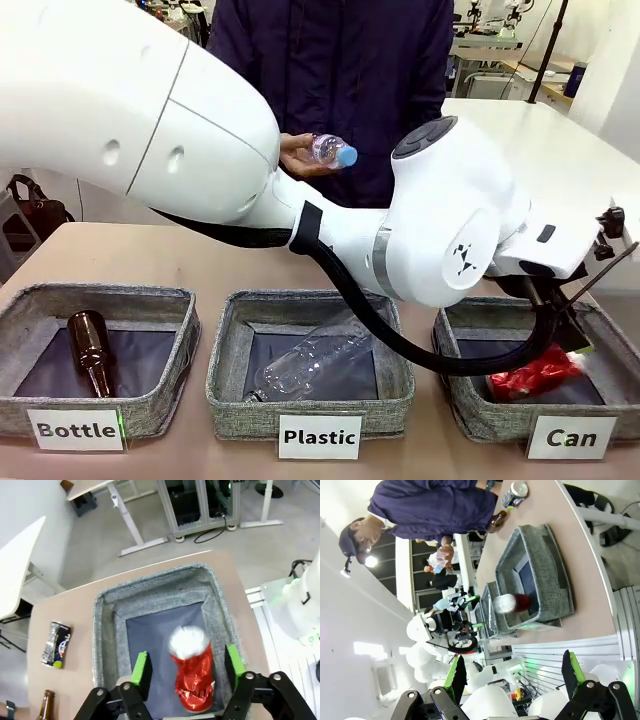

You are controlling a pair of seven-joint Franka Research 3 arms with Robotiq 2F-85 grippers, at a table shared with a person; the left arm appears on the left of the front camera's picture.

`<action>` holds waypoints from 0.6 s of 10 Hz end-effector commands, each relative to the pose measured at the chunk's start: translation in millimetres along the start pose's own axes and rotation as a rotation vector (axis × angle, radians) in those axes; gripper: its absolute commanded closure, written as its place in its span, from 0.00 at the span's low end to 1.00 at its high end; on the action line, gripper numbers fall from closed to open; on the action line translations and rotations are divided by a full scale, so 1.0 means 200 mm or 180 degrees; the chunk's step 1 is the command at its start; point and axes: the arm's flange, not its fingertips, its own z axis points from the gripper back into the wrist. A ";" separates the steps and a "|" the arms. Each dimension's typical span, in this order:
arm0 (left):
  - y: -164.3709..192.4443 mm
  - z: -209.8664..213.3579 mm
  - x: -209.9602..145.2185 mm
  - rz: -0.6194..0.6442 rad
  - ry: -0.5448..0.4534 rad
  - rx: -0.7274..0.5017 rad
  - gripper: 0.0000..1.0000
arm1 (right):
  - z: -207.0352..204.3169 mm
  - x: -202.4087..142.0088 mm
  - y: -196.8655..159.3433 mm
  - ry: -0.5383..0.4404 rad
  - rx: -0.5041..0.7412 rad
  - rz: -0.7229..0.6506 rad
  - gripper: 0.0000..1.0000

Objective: Sort the can waste into the basket.
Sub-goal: Pick up the can waste from the table and place it in the right Fabric basket.

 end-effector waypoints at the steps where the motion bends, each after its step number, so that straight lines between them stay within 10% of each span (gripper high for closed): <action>1: -0.02 0.01 0.00 -0.0002 0.0057 0.0069 0.00 | 0.03 -0.03 -0.01 -0.0082 -0.0015 -0.0015 0.00; 6: 0.01 0.23 -0.01 0.0104 0.0307 -0.0040 0.00 | 0.03 -0.03 -0.01 -0.0082 -0.0015 -0.0015 0.00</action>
